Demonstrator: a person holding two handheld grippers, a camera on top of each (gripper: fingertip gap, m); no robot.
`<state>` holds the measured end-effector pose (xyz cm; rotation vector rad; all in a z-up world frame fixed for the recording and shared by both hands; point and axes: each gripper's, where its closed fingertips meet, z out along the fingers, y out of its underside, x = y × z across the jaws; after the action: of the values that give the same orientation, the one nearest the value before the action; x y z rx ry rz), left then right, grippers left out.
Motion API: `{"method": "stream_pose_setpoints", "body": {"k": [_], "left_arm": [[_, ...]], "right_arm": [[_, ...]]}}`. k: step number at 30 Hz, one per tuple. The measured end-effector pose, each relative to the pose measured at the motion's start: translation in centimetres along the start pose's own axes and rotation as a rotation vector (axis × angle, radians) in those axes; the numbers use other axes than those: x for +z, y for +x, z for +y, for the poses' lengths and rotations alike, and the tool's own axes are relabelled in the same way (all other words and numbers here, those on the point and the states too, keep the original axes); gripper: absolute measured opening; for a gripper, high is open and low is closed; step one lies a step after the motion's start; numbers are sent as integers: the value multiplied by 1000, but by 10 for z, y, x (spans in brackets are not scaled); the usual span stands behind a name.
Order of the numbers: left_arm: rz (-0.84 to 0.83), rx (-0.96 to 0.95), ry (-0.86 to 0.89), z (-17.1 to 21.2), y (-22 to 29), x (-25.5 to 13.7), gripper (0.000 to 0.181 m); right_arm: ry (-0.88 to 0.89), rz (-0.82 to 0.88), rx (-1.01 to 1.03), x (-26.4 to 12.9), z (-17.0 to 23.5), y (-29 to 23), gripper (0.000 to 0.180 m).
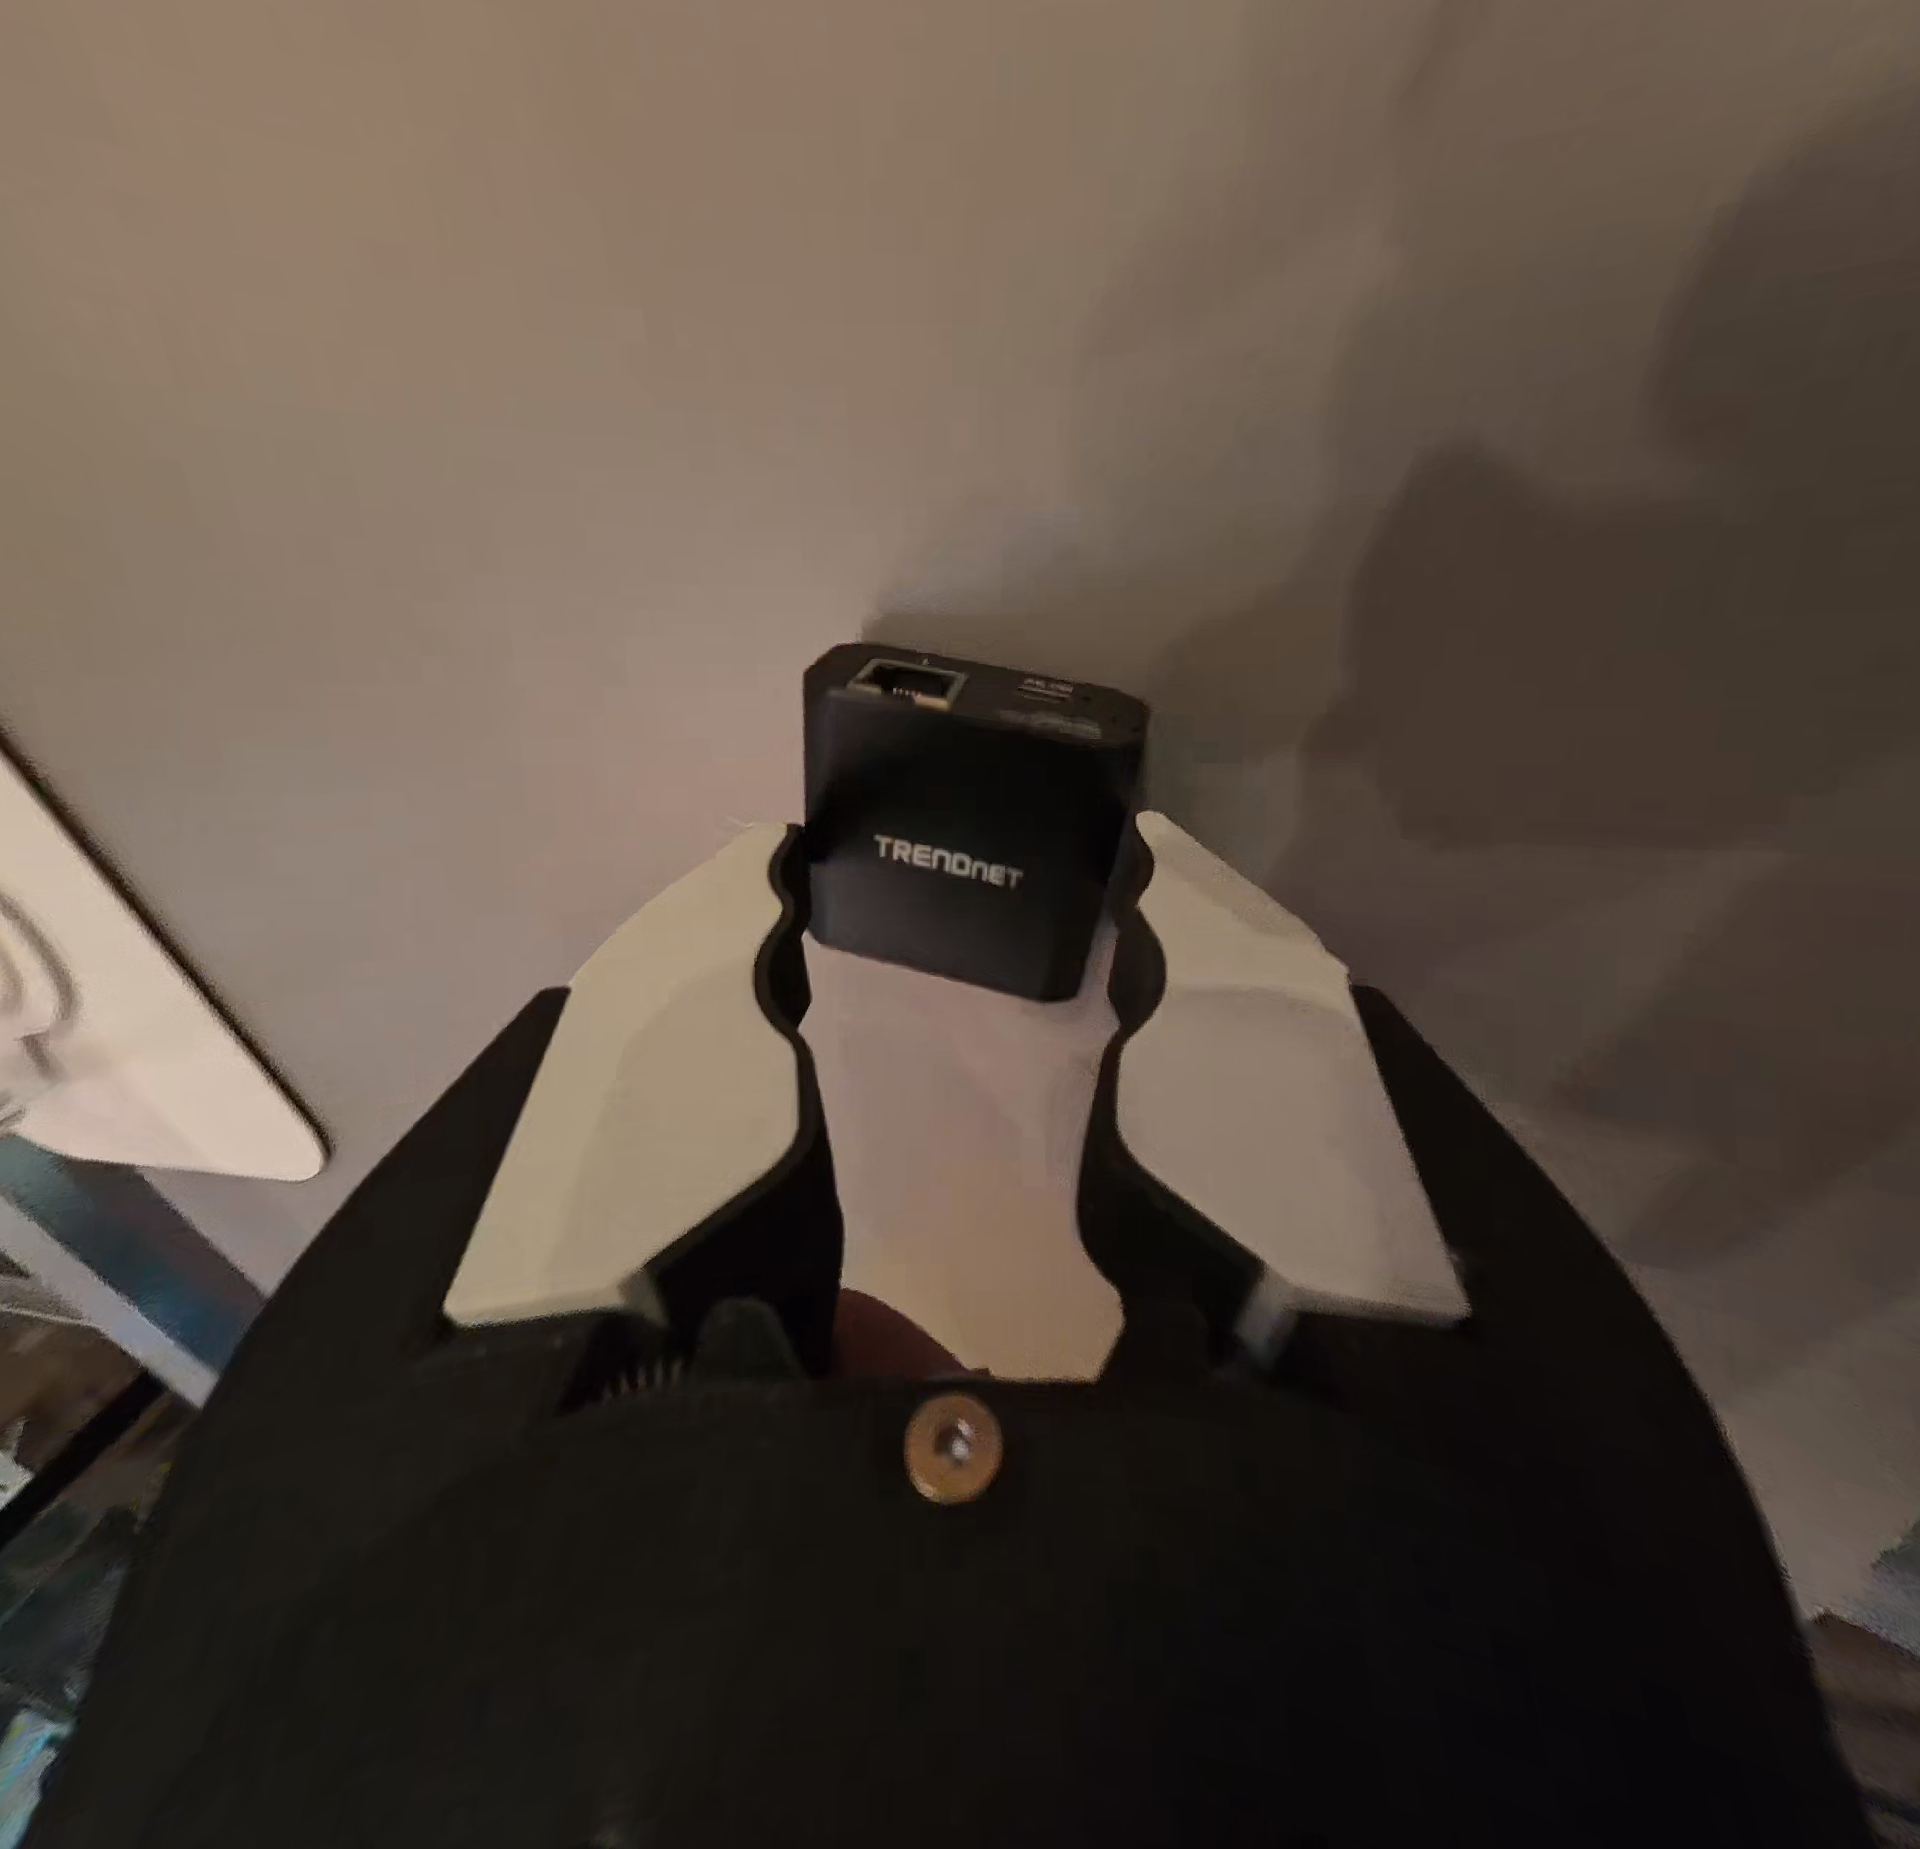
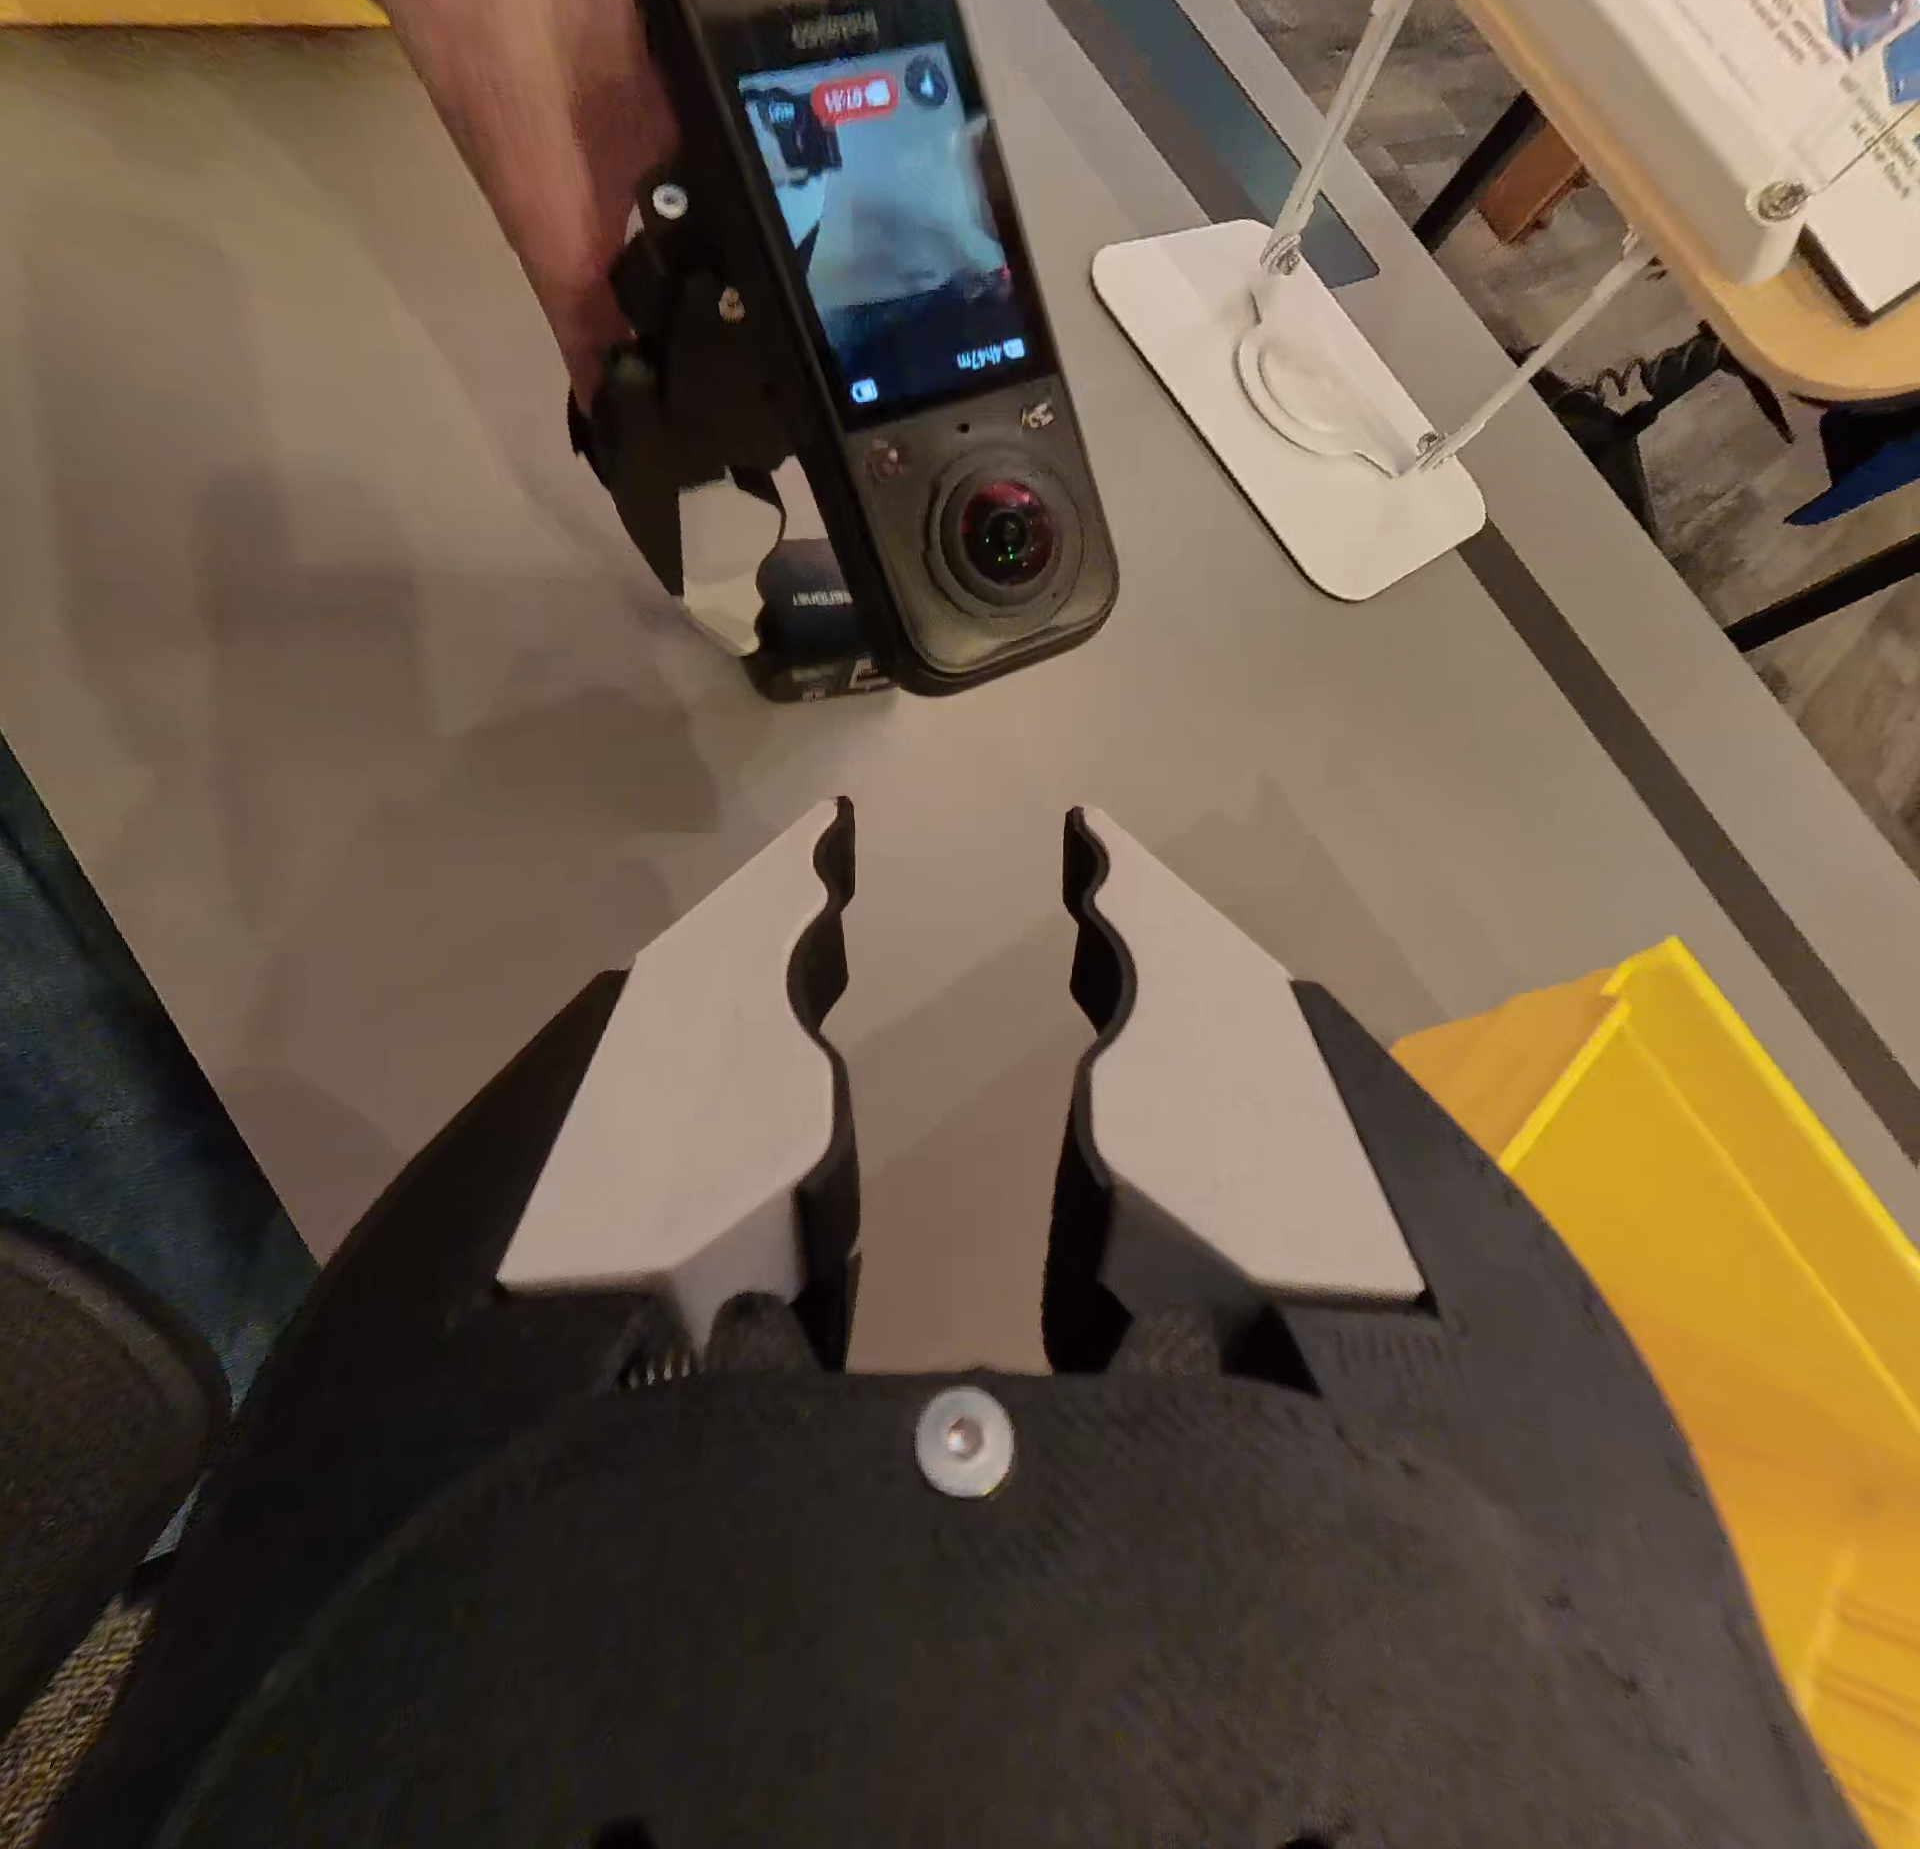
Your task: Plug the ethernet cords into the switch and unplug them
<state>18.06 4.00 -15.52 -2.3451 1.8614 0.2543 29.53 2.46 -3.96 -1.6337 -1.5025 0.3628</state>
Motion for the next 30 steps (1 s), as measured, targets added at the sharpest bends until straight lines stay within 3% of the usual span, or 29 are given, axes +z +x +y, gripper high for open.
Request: {"method": "stream_pose_setpoints", "body": {"k": [4, 6, 11, 15, 21, 26, 30], "left_arm": [[10, -41, 34, -5, 0, -1, 57], [-2, -72, 71, -6, -3, -9, 69], [-168, -166, 191, 29, -14, -83, 73], [-345, -290, 203, 123, -12, -154, 59], [-319, -522, -60, 319, 44, -156, 56], [-304, -569, -131, 381, 67, -116, 52], [-290, -625, 24, 377, 49, -98, 49]], "right_arm": [[13, -21, 11, 3, 3, -4, 39], [15, -23, 7, 5, 1, -5, 39], [63, -28, 1, 0, -8, -8, 39], [88, -38, 3, -2, -12, -9, 39], [123, -78, -11, 4, -24, -20, 39], [119, -113, -38, 10, -30, -34, 39], [110, -116, -50, 11, -31, -37, 39]]}}
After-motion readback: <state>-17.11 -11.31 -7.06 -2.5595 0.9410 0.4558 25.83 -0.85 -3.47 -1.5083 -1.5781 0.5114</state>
